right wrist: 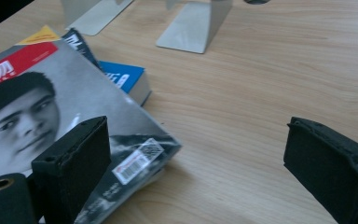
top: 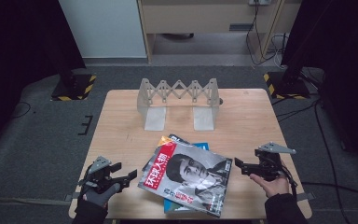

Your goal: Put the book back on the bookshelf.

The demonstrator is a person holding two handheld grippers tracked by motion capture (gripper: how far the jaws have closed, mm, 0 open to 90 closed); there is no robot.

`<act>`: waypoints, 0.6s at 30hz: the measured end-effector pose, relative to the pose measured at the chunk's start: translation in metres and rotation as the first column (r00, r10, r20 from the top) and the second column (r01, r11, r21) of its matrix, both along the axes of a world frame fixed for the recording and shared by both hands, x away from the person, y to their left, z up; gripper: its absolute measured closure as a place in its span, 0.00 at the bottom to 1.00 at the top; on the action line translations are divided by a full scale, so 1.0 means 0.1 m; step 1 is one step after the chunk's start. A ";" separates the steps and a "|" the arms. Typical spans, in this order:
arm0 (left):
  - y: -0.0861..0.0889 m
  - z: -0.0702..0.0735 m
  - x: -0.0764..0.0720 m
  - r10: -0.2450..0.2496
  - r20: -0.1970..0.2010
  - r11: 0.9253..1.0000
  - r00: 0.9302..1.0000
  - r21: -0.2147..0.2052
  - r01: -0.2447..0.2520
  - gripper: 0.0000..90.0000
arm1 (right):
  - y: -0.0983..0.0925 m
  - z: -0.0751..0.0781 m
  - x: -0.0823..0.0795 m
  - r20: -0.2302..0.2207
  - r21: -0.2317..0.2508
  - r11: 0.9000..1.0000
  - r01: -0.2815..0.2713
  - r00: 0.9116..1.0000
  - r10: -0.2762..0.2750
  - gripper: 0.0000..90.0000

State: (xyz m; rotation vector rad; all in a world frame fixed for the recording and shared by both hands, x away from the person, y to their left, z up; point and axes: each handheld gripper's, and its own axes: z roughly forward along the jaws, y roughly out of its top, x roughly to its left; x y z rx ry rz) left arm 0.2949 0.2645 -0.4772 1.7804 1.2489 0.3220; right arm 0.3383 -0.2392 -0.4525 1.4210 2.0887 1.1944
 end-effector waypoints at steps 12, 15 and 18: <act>-0.20 -0.06 -0.07 -0.067 -0.059 0.998 0.996 -0.003 0.067 0.24 | 0.33 -0.10 -0.09 -0.023 -0.031 0.996 -0.083 0.996 0.082 0.09; -0.24 -0.07 -0.06 -0.073 -0.071 0.997 0.995 0.000 0.074 0.25 | 0.38 -0.14 -0.08 -0.027 -0.030 0.995 -0.100 0.995 0.099 0.09; -0.28 -0.09 -0.06 -0.090 -0.086 0.996 0.992 0.003 0.091 0.26 | 0.42 -0.18 -0.08 -0.038 -0.028 0.993 -0.114 0.993 0.112 0.08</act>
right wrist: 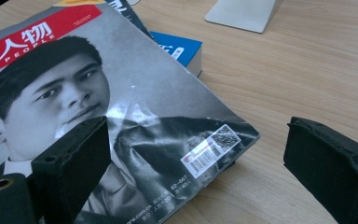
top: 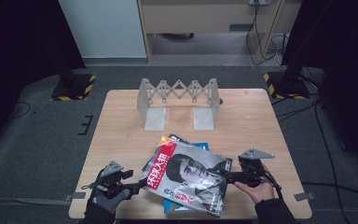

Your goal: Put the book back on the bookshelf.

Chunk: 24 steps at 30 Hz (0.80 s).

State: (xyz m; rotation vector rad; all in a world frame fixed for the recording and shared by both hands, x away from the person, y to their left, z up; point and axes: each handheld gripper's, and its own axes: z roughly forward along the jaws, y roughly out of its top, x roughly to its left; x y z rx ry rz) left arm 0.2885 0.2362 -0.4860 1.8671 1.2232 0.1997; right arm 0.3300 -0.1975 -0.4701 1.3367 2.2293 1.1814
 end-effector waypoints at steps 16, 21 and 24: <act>-0.17 -0.08 0.03 -0.056 -0.054 0.998 0.997 -0.021 0.055 0.26 | 0.14 -0.13 0.00 -0.034 -0.032 0.998 -0.051 0.998 0.050 0.08; -0.20 -0.10 0.04 -0.061 -0.068 0.998 0.996 -0.040 0.058 0.26 | 0.15 -0.14 0.01 -0.043 -0.029 0.998 -0.053 0.998 0.051 0.08; -0.22 -0.12 0.07 -0.071 -0.090 0.996 0.993 -0.063 0.066 0.26 | 0.16 -0.16 0.02 -0.046 -0.035 0.998 -0.061 0.997 0.060 0.08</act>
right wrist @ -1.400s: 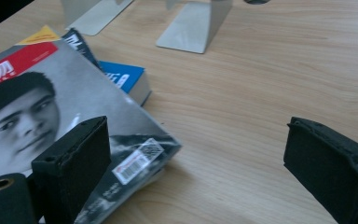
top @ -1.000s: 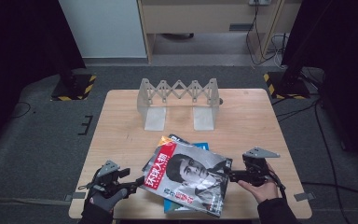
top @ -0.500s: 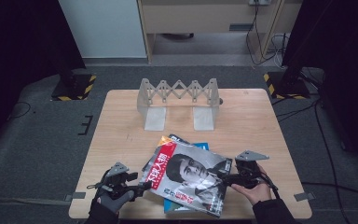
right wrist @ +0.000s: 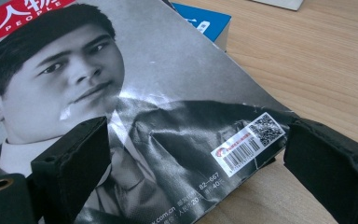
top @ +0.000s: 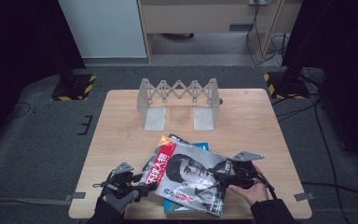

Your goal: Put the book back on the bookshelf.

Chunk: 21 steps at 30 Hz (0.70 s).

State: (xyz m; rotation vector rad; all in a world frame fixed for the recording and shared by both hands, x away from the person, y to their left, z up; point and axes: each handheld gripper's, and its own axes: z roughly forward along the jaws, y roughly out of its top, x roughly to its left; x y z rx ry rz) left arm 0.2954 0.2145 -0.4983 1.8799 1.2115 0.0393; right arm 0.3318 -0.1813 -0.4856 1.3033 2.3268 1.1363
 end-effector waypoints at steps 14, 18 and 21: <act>0.05 0.06 -0.07 -0.006 -0.041 0.997 0.999 -0.077 0.003 0.50 | 0.01 -0.02 0.01 -0.008 -0.012 1.000 -0.011 1.000 0.011 0.08; 0.08 0.13 -0.09 0.004 -0.007 0.992 1.000 -0.124 -0.005 0.59 | 0.02 -0.04 0.01 -0.011 -0.002 1.000 -0.011 1.000 0.011 0.08; 0.09 0.15 -0.09 0.003 0.011 0.984 1.000 -0.176 -0.001 0.61 | 0.03 -0.05 0.00 -0.006 0.003 1.000 -0.013 1.000 0.013 0.08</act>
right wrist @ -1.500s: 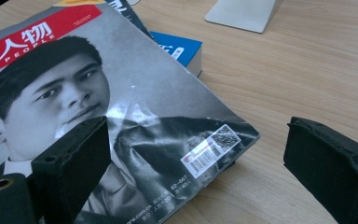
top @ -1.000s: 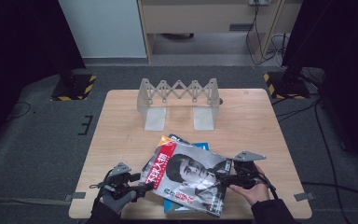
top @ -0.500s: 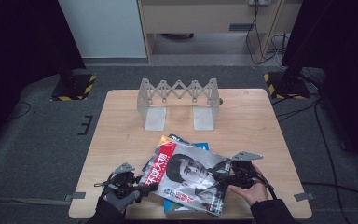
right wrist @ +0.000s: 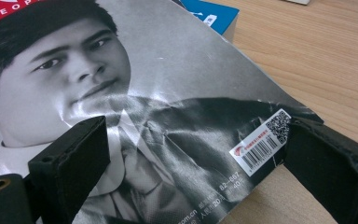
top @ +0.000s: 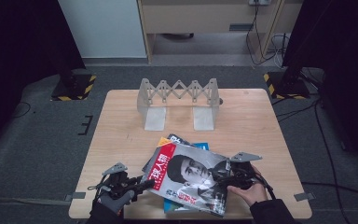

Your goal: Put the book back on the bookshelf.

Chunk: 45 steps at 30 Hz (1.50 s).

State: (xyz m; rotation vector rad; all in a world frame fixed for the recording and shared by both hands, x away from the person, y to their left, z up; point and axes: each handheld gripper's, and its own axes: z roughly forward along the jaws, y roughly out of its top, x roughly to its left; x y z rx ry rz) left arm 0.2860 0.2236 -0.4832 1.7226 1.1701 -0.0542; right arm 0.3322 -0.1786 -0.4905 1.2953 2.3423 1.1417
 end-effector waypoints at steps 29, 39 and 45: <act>-0.16 0.01 0.03 -0.110 -0.078 0.987 0.991 -0.126 0.100 0.86 | 0.01 -0.04 0.00 0.017 0.026 0.999 -0.018 1.000 0.018 0.09; -0.19 0.16 0.09 -0.096 -0.065 0.987 0.993 -0.139 0.086 0.94 | -0.04 0.02 0.02 0.003 0.067 0.998 -0.011 1.000 0.011 0.11; -0.21 0.29 0.13 -0.093 -0.034 0.983 0.995 -0.161 0.086 0.96 | -0.12 0.06 0.04 0.025 0.084 0.996 0.027 0.999 -0.030 0.11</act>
